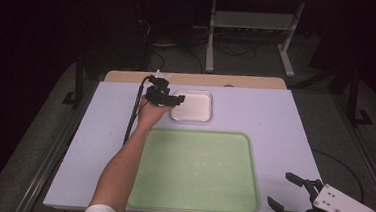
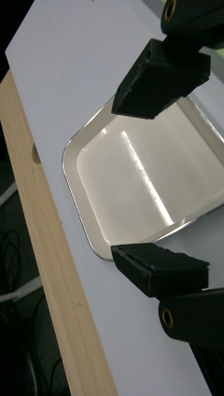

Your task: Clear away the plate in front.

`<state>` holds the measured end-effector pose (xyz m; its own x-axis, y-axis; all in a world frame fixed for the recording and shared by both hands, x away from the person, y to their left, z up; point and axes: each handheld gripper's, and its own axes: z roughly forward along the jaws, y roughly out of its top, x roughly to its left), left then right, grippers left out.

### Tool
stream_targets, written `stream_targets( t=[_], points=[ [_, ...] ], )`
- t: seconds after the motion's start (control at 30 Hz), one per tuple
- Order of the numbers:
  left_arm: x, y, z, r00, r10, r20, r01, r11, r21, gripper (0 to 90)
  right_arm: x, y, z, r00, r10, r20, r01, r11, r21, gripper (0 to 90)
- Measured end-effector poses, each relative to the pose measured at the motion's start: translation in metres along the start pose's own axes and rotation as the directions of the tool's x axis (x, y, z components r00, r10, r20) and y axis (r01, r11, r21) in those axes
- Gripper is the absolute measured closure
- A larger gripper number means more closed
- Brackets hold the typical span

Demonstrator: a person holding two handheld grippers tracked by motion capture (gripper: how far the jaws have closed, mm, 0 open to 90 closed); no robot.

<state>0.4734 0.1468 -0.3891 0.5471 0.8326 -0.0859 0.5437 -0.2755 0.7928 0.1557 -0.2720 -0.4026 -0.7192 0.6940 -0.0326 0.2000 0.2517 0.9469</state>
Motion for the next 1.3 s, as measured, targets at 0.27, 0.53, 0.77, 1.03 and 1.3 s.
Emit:
stream_targets(
  t=[0.27,0.53,0.77,1.03,1.3],
  points=[
    [0.007,-0.004,0.017,0.9974,-0.07,-0.017,0.07,0.9967,0.042,27.6,0.0,0.0,-0.001,1.0,0.002,0.002,-0.002,1.0,-0.002,13.7],
    [0.02,-0.011,0.03,0.9854,-0.165,-0.043,0.168,0.9813,0.094,34.1,-0.001,0.0,-0.002,1.0,0.002,0.0,-0.002,1.0,-0.004,13.8],
    [0.026,-0.017,0.038,0.9723,-0.223,-0.069,0.231,0.9636,0.134,44.0,-0.001,0.0,-0.003,1.0,0.001,-0.002,-0.001,1.0,-0.002,13.9],
    [0.028,-0.021,0.044,0.9642,-0.251,-0.086,0.262,0.9518,0.16,56.3,-0.002,-0.001,-0.004,1.0,0.004,-0.002,-0.004,1.0,-0.004,14.0],
    [0.03,-0.024,0.048,0.9588,-0.267,-0.097,0.281,0.9399,0.193,67.9,-0.001,0.0,-0.004,1.0,0.003,-0.002,-0.003,1.0,-0.004,14.1]
  ],
)
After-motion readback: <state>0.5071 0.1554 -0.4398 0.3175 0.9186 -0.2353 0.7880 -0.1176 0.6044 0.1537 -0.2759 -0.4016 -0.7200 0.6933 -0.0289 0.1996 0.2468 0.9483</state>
